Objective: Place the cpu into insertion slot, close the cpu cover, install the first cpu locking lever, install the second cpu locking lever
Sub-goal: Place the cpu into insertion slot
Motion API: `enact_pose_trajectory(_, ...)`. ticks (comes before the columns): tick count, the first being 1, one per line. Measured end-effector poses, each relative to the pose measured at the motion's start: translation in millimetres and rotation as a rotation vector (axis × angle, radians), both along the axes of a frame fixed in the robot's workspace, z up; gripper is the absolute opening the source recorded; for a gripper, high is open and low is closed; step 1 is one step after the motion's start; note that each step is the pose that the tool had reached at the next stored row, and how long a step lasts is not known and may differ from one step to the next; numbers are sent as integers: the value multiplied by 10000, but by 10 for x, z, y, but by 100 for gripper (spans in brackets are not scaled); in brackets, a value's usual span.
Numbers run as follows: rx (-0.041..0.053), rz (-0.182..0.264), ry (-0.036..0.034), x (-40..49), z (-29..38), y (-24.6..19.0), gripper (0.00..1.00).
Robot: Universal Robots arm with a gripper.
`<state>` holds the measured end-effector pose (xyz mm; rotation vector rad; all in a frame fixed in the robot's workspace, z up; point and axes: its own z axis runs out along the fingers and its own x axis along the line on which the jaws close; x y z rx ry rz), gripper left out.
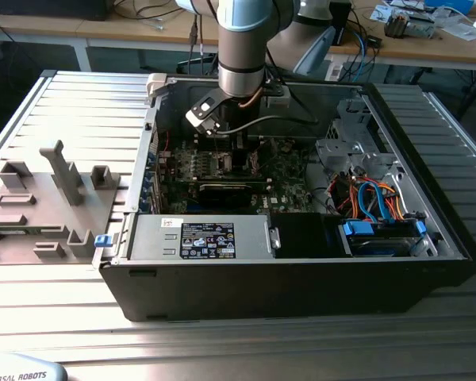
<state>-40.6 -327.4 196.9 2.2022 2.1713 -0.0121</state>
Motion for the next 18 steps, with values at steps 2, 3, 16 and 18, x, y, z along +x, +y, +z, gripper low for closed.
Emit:
enact_pose_trajectory(2, 0, 0, 1, 0, 0, 0, 54)
enact_pose_trajectory(3, -1, 0, 1, 0, 0, 0, 54)
enact_pose_trajectory(16, -1, -1, 0, 0, 127, 0, 62)
enact_pose_trajectory(18, -29, 0, 0, 0, 157, 2, 62)
